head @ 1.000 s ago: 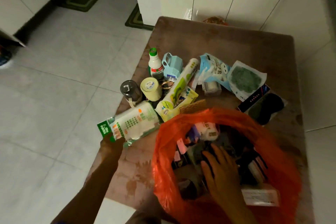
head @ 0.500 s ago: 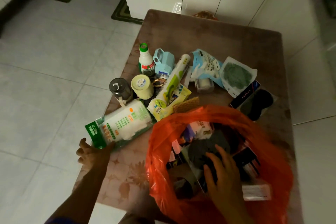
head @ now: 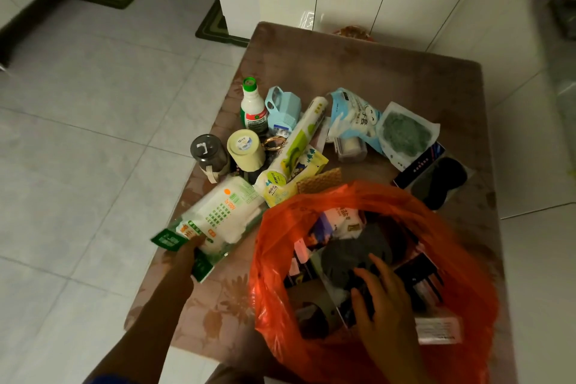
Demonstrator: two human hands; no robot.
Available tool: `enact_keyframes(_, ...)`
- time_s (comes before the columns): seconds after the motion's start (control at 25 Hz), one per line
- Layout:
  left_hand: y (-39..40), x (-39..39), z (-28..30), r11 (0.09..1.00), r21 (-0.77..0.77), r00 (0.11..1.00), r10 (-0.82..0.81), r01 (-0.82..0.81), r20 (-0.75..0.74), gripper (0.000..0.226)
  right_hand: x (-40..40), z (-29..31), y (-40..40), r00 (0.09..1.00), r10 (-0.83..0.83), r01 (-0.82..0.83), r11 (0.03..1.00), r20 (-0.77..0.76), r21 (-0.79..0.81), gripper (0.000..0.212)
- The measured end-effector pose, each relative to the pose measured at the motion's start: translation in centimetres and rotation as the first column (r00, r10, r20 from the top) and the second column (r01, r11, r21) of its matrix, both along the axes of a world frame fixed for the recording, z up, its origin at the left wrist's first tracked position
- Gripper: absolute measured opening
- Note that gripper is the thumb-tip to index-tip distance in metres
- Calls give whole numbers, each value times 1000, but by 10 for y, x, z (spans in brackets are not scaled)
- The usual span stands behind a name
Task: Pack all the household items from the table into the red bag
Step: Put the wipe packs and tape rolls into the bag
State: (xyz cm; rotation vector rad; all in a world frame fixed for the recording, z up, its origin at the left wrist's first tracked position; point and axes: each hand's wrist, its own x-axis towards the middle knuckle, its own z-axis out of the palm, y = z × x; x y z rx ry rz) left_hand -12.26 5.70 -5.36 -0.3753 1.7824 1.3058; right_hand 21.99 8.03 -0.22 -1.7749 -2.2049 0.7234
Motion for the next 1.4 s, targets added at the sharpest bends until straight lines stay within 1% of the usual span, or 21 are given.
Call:
enact_keyframes(0.16,-30,4,45,955,267,992,124,-129,37,36,-5,16,-1,995,-7,0,998,-104,-63,32)
enact_keyframes(0.28,-38,8,116,883,469,999,48,-32,-23,42,-17,45,9,957,34,-40,999,-288,-17,44)
enact_keyframes(0.36,-31,23,166,824,563,998,-28,58,-63,39,-29,77,22,899,190,-157,981,-394,114,68)
enact_keyframes(0.44,-18,56,200,776,595,978,-179,208,-108,38,-39,104,32,856,383,-292,912,-348,287,83)
enact_keyframes(0.52,-5,97,211,731,594,924,-378,336,-58,36,-42,115,39,876,449,-331,825,-176,458,77)
enact_keyframes(0.6,7,133,207,664,647,837,-542,375,71,34,-28,112,45,930,337,-241,861,-148,448,69)
enact_keyframes(0.64,14,144,203,628,678,789,-604,382,115,37,-17,108,46,937,255,-146,907,-240,394,59)
enact_keyframes(0.68,21,152,198,594,686,759,-645,420,93,44,-3,104,47,906,163,-40,952,-390,304,47)
enact_keyframes(0.72,25,157,186,526,644,730,-680,556,-74,48,12,100,48,846,87,40,974,-526,225,38)
enact_keyframes(0.76,27,160,168,440,438,608,-687,784,-398,47,26,97,48,787,53,92,975,-615,202,33)
enact_keyframes(0.8,28,165,146,398,20,299,-654,917,-695,50,39,91,46,772,63,121,962,-632,244,35)
enact_keyframes(0.84,27,168,124,393,-366,-53,-617,843,-785,60,49,85,43,804,81,125,945,-589,301,35)
enact_keyframes(0.88,26,169,108,385,-570,-254,-620,726,-742,74,55,80,39,843,109,87,938,-527,334,30)
enact_keyframes(0.92,25,168,96,375,-647,-298,-661,664,-689,87,57,73,34,879,149,18,939,-454,343,33)
enact_keyframes(0.96,26,164,88,371,-657,-239,-724,656,-647,95,58,65,29,908,215,-89,937,-361,337,43)
enact_keyframes(1.04,26,149,73,439,-618,-1,-815,652,-580,94,57,44,21,924,347,-281,900,-160,332,46)
enact_keyframes(1.12,27,131,74,546,-560,289,-826,622,-484,75,51,24,19,902,429,-423,845,57,328,43)
enact_keyframes(1.16,27,125,80,606,-512,375,-789,609,-487,55,46,18,21,886,440,-463,855,144,234,48)
enact_keyframes(1.24,23,119,94,690,-398,424,-702,605,-572,15,39,6,28,877,410,-421,907,252,-11,79)
enact_keyframes(1.32,19,119,111,731,-251,448,-613,634,-651,19,35,-10,29,883,396,-376,918,253,-127,89)
enact_keyframes(1.4,17,123,133,723,-62,502,-537,688,-678,10,23,-16,25,884,430,-411,902,186,-134,84)
